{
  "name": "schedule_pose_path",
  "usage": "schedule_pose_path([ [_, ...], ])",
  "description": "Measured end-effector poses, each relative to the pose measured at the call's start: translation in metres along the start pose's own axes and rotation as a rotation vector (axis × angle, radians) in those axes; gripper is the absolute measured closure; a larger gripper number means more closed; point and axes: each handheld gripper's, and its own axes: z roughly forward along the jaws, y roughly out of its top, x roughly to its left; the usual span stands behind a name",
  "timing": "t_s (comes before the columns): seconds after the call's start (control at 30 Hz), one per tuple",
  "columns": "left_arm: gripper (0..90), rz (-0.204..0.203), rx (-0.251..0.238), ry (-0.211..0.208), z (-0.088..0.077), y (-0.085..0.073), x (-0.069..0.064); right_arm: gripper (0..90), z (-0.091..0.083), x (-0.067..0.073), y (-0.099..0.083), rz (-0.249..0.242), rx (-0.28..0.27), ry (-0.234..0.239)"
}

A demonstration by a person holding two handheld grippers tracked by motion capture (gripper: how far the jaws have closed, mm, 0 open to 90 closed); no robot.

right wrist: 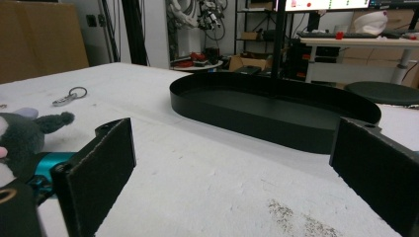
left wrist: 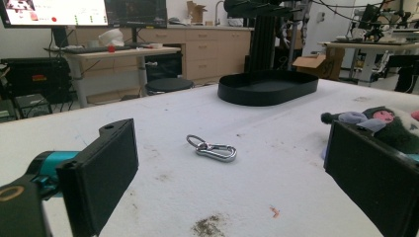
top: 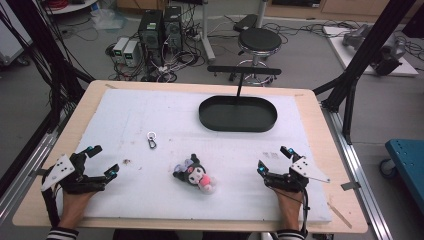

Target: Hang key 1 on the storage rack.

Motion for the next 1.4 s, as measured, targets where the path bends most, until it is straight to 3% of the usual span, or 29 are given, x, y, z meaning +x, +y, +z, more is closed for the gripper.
schedule_pose_path([
  [0.63, 6.9, 0.005, 0.003, 0.004, 0.0, 0.0, 0.0, 3.1, 0.001, 0.001, 0.001, -0.008, 0.006, 0.002],
  [0.77, 6.9, 0.01, 0.003, 0.005, 0.0, 0.0, -0.001, 3.1, 0.002, 0.0, 0.004, -0.004, 0.04, 0.011],
  [1.0, 6.9, 0.007, 0.003, 0.006, 0.0, 0.0, -0.001, 3.1, 0.0, 0.007, 0.034, -0.048, 0.098, 0.064],
  [1.4, 6.9, 0.007, 0.002, 0.005, 0.0, 0.0, -0.001, 3.1, 0.012, 0.027, 0.095, -0.156, 0.282, 0.231],
])
